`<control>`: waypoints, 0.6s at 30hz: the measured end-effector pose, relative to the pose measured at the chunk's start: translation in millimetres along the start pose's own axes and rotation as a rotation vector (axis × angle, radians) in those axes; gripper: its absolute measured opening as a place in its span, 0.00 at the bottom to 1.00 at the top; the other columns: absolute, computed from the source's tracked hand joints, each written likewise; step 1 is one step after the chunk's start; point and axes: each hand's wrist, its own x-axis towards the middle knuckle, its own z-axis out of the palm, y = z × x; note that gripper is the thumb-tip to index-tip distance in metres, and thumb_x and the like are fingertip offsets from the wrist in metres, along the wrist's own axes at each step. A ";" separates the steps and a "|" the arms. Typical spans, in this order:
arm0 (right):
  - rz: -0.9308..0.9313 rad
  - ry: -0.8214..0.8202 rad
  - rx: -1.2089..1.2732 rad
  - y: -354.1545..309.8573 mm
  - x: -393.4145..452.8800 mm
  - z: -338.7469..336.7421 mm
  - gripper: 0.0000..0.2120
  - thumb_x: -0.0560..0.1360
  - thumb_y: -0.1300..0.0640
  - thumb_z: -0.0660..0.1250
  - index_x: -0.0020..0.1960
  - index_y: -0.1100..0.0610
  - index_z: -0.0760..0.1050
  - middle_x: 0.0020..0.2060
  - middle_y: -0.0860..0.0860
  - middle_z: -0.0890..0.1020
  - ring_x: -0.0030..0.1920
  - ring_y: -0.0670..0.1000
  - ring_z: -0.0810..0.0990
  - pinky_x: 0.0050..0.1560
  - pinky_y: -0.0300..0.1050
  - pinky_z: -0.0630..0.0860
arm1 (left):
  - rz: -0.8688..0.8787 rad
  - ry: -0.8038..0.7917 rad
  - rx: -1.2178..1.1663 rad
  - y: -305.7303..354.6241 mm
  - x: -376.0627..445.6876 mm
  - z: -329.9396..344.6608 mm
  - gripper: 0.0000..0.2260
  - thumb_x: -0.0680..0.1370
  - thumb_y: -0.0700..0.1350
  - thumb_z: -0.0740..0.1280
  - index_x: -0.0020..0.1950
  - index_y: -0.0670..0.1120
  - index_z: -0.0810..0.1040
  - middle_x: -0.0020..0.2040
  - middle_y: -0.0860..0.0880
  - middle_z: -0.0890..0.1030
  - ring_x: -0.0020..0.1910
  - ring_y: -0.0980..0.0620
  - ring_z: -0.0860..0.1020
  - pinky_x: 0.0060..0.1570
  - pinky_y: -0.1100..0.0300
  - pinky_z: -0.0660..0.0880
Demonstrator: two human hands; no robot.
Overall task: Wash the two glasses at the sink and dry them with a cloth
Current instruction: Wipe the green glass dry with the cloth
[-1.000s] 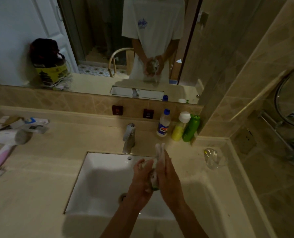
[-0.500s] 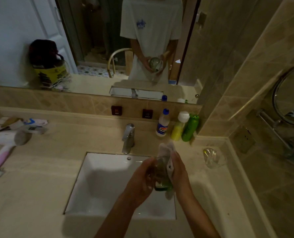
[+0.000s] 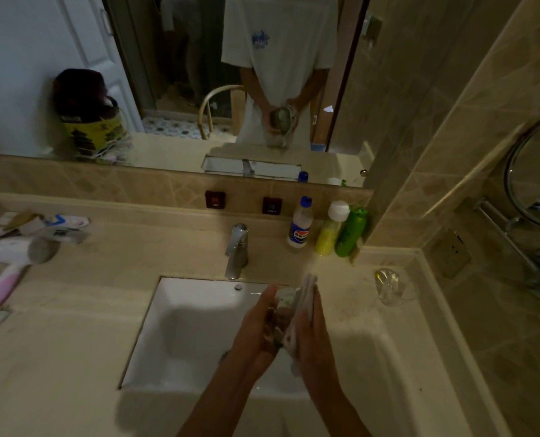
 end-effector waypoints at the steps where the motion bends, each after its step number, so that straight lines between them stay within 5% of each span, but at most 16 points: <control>1: 0.147 0.016 0.086 -10.9 12.8 -3.1 0.20 0.79 0.40 0.58 0.70 0.37 0.64 0.64 0.41 0.76 0.61 0.43 0.79 0.54 0.41 0.78 | 0.008 -0.055 0.069 2.7 -0.5 -1.2 0.24 0.73 0.63 0.69 0.53 0.43 0.87 0.50 0.40 0.86 0.49 0.43 0.85 0.52 0.47 0.81; 3: 0.417 0.088 0.164 -22.3 38.1 -11.0 0.19 0.78 0.33 0.55 0.58 0.43 0.75 0.49 0.46 0.83 0.42 0.47 0.83 0.43 0.47 0.75 | 0.054 -0.118 0.147 8.3 -1.0 -2.3 0.26 0.74 0.64 0.70 0.56 0.42 0.85 0.51 0.40 0.84 0.49 0.44 0.83 0.53 0.48 0.81; 5: 0.487 0.108 0.178 -25.4 48.8 -11.6 0.20 0.80 0.36 0.53 0.54 0.46 0.78 0.49 0.51 0.84 0.35 0.47 0.83 0.37 0.43 0.74 | 0.059 -0.165 0.108 10.4 -0.9 0.6 0.28 0.70 0.64 0.74 0.56 0.41 0.84 0.47 0.40 0.81 0.45 0.46 0.82 0.49 0.52 0.80; 9: 0.262 0.066 -0.027 -14.2 31.6 -0.8 0.21 0.81 0.38 0.52 0.73 0.39 0.64 0.60 0.43 0.78 0.48 0.37 0.79 0.44 0.34 0.76 | 0.062 -0.108 0.101 4.0 -0.4 11.4 0.30 0.66 0.62 0.79 0.61 0.45 0.80 0.53 0.39 0.84 0.50 0.41 0.85 0.47 0.46 0.81; 12: 0.030 0.052 -0.131 1.3 8.8 3.0 0.20 0.81 0.42 0.55 0.72 0.32 0.58 0.65 0.33 0.72 0.61 0.34 0.75 0.55 0.32 0.76 | 0.045 -0.028 -0.029 3.6 1.9 11.1 0.29 0.65 0.55 0.80 0.58 0.39 0.79 0.44 0.39 0.83 0.41 0.42 0.83 0.41 0.50 0.80; 14: -0.089 0.063 -0.211 7.9 -10.3 9.5 0.26 0.81 0.47 0.55 0.76 0.37 0.51 0.73 0.33 0.62 0.71 0.33 0.65 0.67 0.30 0.68 | 0.020 0.026 -0.062 2.3 5.3 7.8 0.25 0.69 0.54 0.77 0.56 0.37 0.82 0.46 0.37 0.82 0.44 0.39 0.81 0.50 0.48 0.79; 18: -0.111 0.084 -0.090 7.2 -13.1 7.3 0.28 0.80 0.43 0.54 0.77 0.39 0.49 0.76 0.32 0.57 0.75 0.35 0.58 0.75 0.42 0.63 | 0.020 -0.015 0.006 0.0 6.0 -1.1 0.18 0.72 0.58 0.75 0.45 0.43 0.87 0.44 0.40 0.86 0.42 0.44 0.86 0.41 0.53 0.82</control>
